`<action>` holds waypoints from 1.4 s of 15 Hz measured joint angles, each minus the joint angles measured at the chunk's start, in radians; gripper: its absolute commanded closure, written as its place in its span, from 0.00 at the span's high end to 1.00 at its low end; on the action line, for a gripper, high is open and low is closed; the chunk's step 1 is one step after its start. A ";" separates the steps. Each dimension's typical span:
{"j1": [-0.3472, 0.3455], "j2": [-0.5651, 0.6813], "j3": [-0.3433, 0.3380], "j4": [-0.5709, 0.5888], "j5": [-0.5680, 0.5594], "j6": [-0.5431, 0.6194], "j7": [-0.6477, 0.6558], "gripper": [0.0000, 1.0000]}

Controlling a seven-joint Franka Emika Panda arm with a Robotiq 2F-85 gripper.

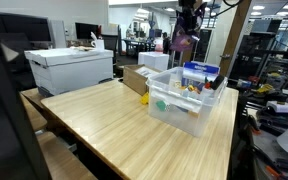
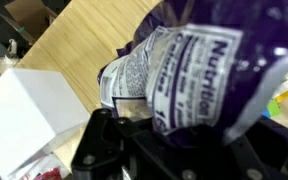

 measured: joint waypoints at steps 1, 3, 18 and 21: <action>-0.008 -0.004 -0.009 0.000 0.002 -0.007 0.017 0.03; -0.027 -0.015 -0.031 0.000 0.008 -0.023 0.049 0.03; -0.138 -0.144 -0.187 -0.078 0.172 -0.041 0.198 0.03; -0.150 -0.178 -0.203 -0.117 0.173 -0.038 0.230 0.03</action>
